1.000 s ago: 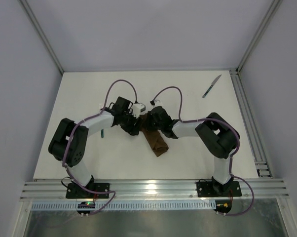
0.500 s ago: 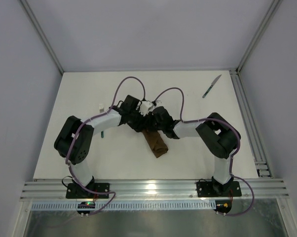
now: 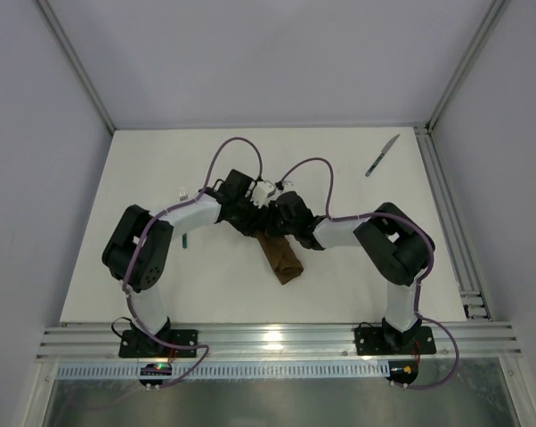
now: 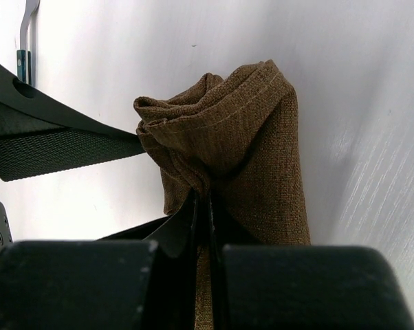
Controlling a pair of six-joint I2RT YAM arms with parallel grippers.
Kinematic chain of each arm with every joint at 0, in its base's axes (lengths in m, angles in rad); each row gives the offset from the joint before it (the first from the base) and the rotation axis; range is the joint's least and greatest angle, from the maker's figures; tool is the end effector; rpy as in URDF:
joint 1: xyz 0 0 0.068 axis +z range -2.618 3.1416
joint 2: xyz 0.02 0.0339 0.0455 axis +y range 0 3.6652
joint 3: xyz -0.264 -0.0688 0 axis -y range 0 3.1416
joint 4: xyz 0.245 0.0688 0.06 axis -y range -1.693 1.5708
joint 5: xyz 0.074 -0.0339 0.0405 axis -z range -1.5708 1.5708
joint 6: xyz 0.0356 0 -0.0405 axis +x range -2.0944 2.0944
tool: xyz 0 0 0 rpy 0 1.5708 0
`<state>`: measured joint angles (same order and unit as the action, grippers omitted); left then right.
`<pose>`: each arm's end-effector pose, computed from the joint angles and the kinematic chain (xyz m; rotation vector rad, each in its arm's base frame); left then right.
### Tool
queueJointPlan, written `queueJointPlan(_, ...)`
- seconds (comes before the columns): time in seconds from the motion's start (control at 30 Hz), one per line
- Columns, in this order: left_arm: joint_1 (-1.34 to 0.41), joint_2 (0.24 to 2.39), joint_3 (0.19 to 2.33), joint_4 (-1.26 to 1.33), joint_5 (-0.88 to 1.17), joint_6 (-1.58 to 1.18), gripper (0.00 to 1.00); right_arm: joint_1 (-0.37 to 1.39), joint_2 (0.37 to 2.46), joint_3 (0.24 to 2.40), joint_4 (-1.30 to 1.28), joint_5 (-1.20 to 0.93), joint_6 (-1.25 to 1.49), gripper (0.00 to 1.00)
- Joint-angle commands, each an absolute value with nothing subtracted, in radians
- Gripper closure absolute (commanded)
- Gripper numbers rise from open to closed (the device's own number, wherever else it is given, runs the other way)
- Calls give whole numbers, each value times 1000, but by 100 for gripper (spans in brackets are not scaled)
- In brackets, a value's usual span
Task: Fold the napkin into a case and place the utensils inside
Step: Rotate the smaller rectangle-folded napkin at the center of the board.
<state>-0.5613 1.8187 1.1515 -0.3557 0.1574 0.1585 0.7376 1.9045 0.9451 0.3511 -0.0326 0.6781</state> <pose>0.3113 -0.2023 0.1718 0.9749 2.4264 -0.3490 0.2850 0.2606 0.1341 -0.0882 2.3028 0.8110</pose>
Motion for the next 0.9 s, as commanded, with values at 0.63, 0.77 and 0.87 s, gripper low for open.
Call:
queueJointPlan(0.63, -592, 1890, 1250, -436, 156, 153, 100, 756, 1850, 917, 334, -43, 629, 96)
queueJointPlan(0.77, -586, 1885, 1250, -425, 170, 135, 100, 778, 1804, 893, 319, 39, 598, 90)
queueJointPlan(0.87, -568, 1888, 1256, -425, 199, 112, 100, 804, 1778, 902, 273, 69, 565, 87)
